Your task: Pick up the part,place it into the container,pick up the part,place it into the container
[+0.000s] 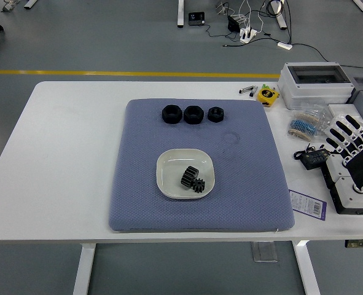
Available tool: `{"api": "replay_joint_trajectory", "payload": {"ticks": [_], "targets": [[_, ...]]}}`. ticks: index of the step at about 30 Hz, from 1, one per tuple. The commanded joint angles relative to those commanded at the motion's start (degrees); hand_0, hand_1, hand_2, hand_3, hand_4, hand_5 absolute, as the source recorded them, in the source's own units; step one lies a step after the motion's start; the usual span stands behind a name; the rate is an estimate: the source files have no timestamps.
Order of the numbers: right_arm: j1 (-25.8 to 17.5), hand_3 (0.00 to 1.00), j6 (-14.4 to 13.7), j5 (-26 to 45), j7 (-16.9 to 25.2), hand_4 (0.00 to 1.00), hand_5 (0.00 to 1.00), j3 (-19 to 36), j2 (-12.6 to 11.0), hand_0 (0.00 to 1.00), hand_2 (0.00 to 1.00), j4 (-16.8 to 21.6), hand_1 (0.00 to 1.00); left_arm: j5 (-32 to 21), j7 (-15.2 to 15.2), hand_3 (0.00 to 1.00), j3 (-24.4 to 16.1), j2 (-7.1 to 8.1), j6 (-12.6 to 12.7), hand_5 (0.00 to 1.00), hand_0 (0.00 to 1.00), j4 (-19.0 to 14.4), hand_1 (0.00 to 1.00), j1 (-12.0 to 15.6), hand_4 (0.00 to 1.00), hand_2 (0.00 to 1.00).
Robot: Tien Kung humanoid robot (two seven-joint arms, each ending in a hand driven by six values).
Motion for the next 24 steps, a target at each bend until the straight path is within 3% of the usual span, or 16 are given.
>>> {"api": "replay_joint_trajectory", "payload": {"ticks": [7, 24], "targets": [[-1.1, 0.857, 0.0, 0.3, 0.9, 0.998, 0.998, 1.8, 0.1, 0.865, 0.841, 0.4, 0.814, -1.2, -0.3, 0.552, 1.7, 0.2, -0.5, 0.578, 0.713, 0.0, 0.643, 0.0, 0.584, 0.62], [1.1, 0.876, -1.9, 0.8, 0.8, 0.998, 0.998, -0.3, -0.2, 0.909, 0.857, 1.7, 0.836, -5.2, -1.4, 0.553, 0.1, -1.52, -0.7, 0.573, 0.717, 0.0, 0.645, -0.8, 0.586, 0.623]]}}
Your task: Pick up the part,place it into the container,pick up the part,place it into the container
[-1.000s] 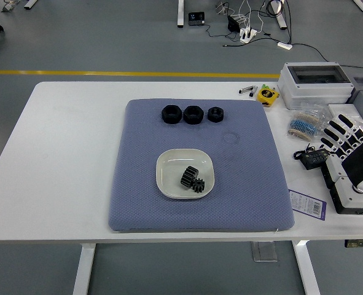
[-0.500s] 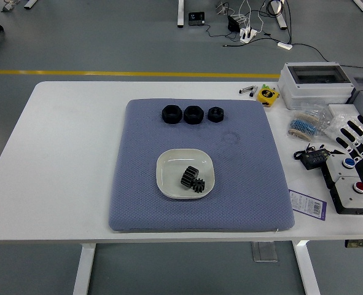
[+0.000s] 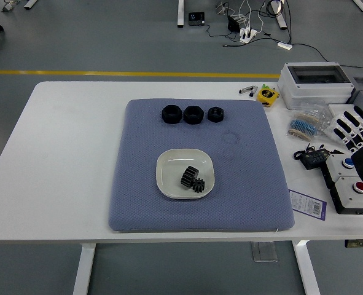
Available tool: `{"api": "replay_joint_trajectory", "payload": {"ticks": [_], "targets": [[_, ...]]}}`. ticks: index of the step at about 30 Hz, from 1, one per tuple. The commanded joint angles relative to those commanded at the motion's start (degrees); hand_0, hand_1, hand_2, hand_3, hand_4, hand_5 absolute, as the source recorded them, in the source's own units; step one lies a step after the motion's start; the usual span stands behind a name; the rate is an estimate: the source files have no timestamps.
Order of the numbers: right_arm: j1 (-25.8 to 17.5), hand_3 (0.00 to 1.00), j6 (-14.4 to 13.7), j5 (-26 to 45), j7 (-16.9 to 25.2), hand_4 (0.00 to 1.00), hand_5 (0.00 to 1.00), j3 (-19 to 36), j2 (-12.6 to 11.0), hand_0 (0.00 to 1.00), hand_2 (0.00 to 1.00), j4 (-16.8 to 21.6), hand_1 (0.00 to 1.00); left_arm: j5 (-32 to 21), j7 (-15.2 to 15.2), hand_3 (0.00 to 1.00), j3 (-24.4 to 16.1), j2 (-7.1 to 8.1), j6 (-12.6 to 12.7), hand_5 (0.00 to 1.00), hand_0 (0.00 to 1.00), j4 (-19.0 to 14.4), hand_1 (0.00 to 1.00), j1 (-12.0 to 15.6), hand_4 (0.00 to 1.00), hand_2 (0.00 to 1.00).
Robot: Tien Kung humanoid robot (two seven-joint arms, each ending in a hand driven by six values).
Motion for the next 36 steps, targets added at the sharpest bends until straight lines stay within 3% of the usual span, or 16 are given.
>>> {"api": "replay_joint_trajectory", "payload": {"ticks": [29, 35, 36], "targets": [[-0.1, 0.88, -0.7, 0.3, -0.5, 0.998, 0.974, 1.1, -0.1, 0.892, 0.861, 2.1, 0.833, -1.7, -0.7, 0.555, -1.5, -0.73, -0.2, 0.567, 0.72, 0.0, 0.656, -1.3, 0.589, 0.627], [0.1, 0.9, -0.6, 0.4, -0.3, 0.998, 0.96, 1.0, 0.1, 0.884, 0.855, 2.2, 0.825, -2.3, -0.8, 0.555, -1.0, -0.75, -0.2, 0.563, 0.722, 0.0, 0.659, -1.5, 0.592, 0.627], [0.1, 0.946, -0.5, 0.5, -0.2, 0.998, 0.942, 0.9, 0.1, 0.853, 0.83, 2.2, 0.806, -2.2, -0.8, 0.554, -1.1, -0.76, -0.1, 0.557, 0.722, 0.0, 0.661, -1.5, 0.595, 0.632]]}}
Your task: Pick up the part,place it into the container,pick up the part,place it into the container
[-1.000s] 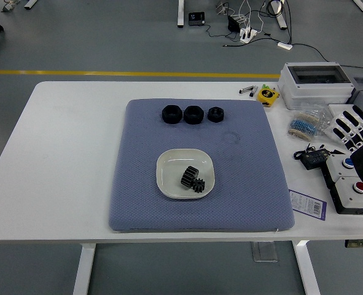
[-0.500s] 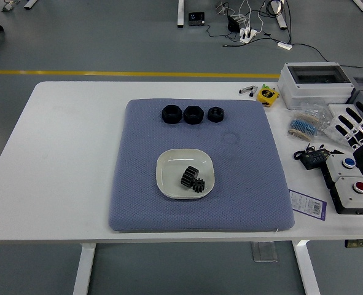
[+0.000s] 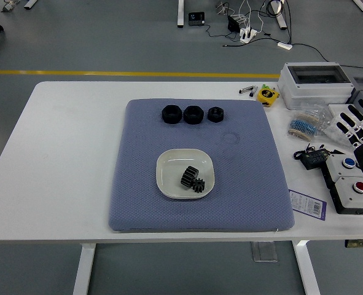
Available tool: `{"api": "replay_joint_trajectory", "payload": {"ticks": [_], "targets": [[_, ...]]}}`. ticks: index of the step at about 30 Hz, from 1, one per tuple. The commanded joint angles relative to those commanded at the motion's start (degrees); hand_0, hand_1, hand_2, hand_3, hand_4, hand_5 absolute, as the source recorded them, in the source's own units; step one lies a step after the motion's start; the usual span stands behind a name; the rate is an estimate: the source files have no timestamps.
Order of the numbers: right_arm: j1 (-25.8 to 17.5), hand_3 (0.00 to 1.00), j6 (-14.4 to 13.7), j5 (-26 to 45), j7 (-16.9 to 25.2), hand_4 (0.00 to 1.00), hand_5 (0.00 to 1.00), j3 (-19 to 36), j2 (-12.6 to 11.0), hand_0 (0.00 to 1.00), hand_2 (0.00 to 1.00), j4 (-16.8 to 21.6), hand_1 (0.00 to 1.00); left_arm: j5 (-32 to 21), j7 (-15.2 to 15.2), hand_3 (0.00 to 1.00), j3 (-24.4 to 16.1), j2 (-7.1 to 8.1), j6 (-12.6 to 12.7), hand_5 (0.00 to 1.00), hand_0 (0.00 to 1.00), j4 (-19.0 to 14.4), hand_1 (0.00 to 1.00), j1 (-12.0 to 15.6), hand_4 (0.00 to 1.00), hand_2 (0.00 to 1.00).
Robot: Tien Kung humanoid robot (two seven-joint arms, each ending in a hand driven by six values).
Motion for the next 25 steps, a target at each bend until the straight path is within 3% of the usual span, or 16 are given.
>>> {"api": "replay_joint_trajectory", "payload": {"ticks": [5, 6, 11, 12, 25], "targets": [[-0.1, 0.946, -0.7, 2.7, 4.0, 0.998, 0.942, -0.3, 0.1, 0.853, 0.83, 0.0, 0.806, 0.3, 0.1, 0.554, -0.4, 0.01, 0.1, 0.557, 0.722, 0.0, 0.661, 0.0, 0.595, 0.632], [0.0, 0.998, -0.8, 3.0, 4.7, 0.998, 0.96, -0.2, 0.1, 0.77, 0.733, -0.1, 0.728, 0.4, 0.1, 0.555, -0.3, 0.0, 0.1, 0.556, 0.722, 0.0, 0.663, -0.1, 0.596, 0.633], [0.0, 0.998, -0.4, 2.8, 6.1, 0.998, 0.96, -0.2, 0.0, 0.77, 0.733, -0.1, 0.728, 0.2, 0.1, 0.555, -0.3, -0.02, 0.1, 0.556, 0.722, 0.0, 0.663, -0.2, 0.596, 0.633], [0.1, 0.998, -0.2, 2.9, 5.7, 0.998, 0.998, -0.2, 0.0, 0.362, 0.581, -0.1, 0.56, 0.2, 0.1, 0.554, -0.3, -0.02, 0.1, 0.556, 0.723, 0.0, 0.663, -0.2, 0.596, 0.632], [1.0, 0.998, 0.8, 2.5, 2.5, 0.998, 0.998, -0.9, 0.3, 0.341, 0.554, -0.4, 0.548, 0.4, 0.3, 0.554, -0.3, 0.01, 0.2, 0.556, 0.723, 0.0, 0.663, -0.2, 0.596, 0.633]]}}
